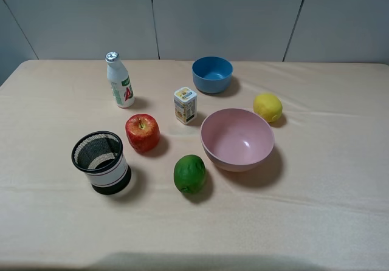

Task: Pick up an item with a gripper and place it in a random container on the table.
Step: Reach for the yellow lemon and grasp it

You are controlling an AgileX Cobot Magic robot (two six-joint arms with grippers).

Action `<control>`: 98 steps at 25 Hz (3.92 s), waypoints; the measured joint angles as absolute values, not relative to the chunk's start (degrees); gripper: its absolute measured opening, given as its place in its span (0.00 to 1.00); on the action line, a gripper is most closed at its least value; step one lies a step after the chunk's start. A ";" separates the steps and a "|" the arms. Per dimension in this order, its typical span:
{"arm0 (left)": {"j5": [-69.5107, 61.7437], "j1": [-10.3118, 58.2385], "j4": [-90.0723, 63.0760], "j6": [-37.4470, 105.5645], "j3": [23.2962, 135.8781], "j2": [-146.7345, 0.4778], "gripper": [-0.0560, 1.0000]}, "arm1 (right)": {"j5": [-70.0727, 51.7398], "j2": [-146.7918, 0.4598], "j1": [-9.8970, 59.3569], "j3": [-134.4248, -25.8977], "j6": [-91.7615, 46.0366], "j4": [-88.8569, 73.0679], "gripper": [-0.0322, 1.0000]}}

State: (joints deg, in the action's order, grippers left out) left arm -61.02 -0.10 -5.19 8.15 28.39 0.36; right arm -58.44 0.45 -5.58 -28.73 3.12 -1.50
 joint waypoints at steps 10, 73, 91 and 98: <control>-61.02 -0.10 -5.19 8.15 28.39 0.36 0.99 | -58.44 0.45 -5.58 -28.73 3.12 -1.50 0.70; -61.02 -0.10 -5.19 8.15 28.39 0.36 0.99 | -68.34 -78.84 -1.67 -70.61 -4.28 -6.63 0.70; -61.02 -0.10 -5.19 8.15 28.39 0.36 0.99 | -68.48 -104.22 11.56 -87.61 -1.43 -2.60 0.70; -61.02 -0.10 -5.19 8.15 28.39 0.36 0.99 | -65.16 -111.76 13.66 -91.16 0.00 -3.21 0.70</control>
State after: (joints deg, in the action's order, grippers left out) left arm -61.02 -0.10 -5.19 8.15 28.39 0.36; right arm -65.16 -111.76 13.66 -91.16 0.00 -3.21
